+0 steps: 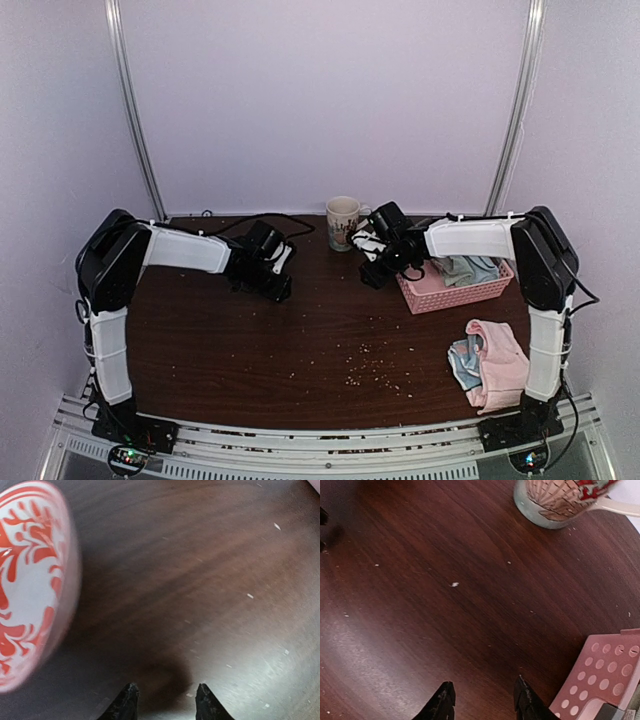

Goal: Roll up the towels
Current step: Move the bin to the corner of the board.

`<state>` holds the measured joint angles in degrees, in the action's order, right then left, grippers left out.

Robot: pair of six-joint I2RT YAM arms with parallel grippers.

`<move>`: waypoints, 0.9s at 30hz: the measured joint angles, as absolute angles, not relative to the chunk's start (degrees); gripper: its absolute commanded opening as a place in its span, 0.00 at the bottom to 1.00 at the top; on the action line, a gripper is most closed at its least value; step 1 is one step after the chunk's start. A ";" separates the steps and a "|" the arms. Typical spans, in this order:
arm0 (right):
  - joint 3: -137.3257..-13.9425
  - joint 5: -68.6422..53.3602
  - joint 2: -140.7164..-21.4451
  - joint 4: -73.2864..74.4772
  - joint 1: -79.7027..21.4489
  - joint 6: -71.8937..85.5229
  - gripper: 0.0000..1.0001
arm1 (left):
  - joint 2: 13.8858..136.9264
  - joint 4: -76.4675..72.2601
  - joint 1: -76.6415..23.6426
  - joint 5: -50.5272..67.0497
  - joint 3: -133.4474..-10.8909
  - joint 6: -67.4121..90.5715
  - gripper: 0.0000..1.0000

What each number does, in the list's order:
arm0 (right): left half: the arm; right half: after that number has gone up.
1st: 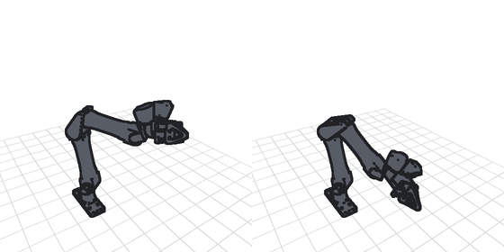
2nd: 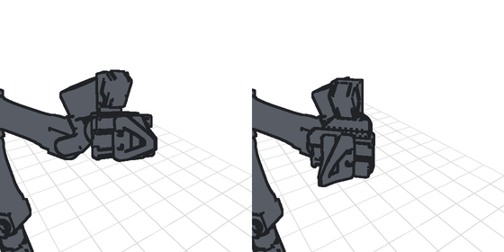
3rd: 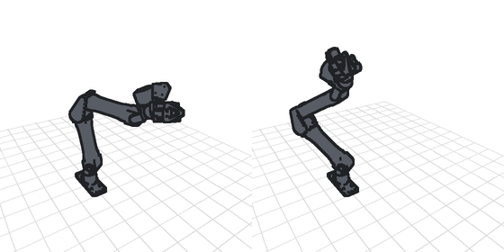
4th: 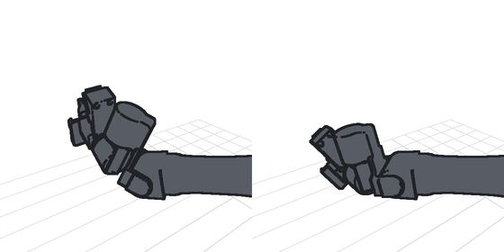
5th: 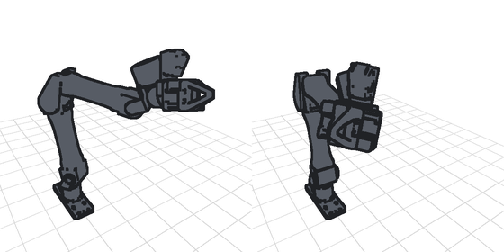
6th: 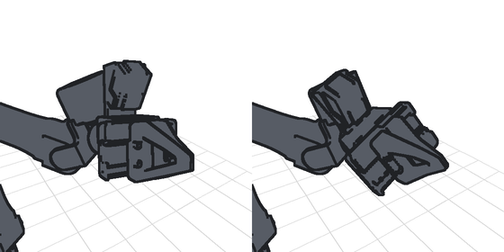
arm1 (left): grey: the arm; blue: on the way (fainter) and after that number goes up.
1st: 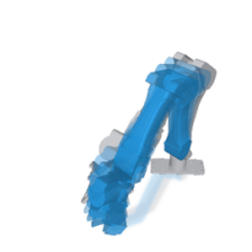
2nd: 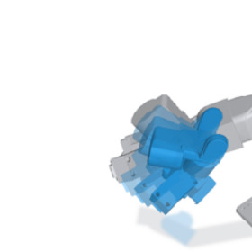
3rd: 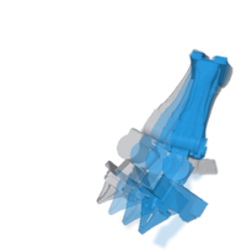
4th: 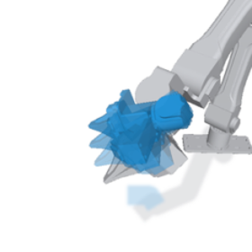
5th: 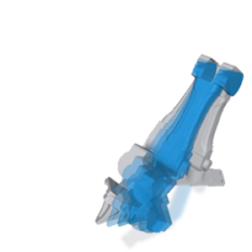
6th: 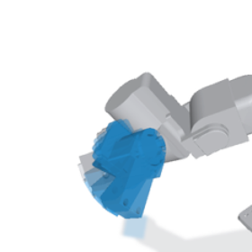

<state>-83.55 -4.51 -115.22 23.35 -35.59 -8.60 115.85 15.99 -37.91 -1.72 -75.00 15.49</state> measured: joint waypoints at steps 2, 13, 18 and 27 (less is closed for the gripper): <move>-83.94 -2.79 -115.96 23.66 -34.94 -8.47 0.40 | 116.51 15.86 -36.60 -1.80 -75.72 15.84 0.41; -89.65 2.90 -120.57 23.38 -28.45 -7.35 0.40 | 121.12 13.23 -32.14 -3.05 -80.31 16.91 0.43; -89.76 1.15 -120.53 24.23 -27.55 -7.60 0.46 | 121.27 12.91 -31.79 -3.42 -80.38 17.10 0.45; -85.25 -12.99 -101.75 35.44 -27.51 -16.60 0.62 | 115.31 10.94 -32.42 0.80 -74.30 16.91 0.52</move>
<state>-85.25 -12.99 -101.75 35.44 -27.51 -16.60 115.31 10.94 -32.42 0.80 -74.30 16.91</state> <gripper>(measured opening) 0.592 0.483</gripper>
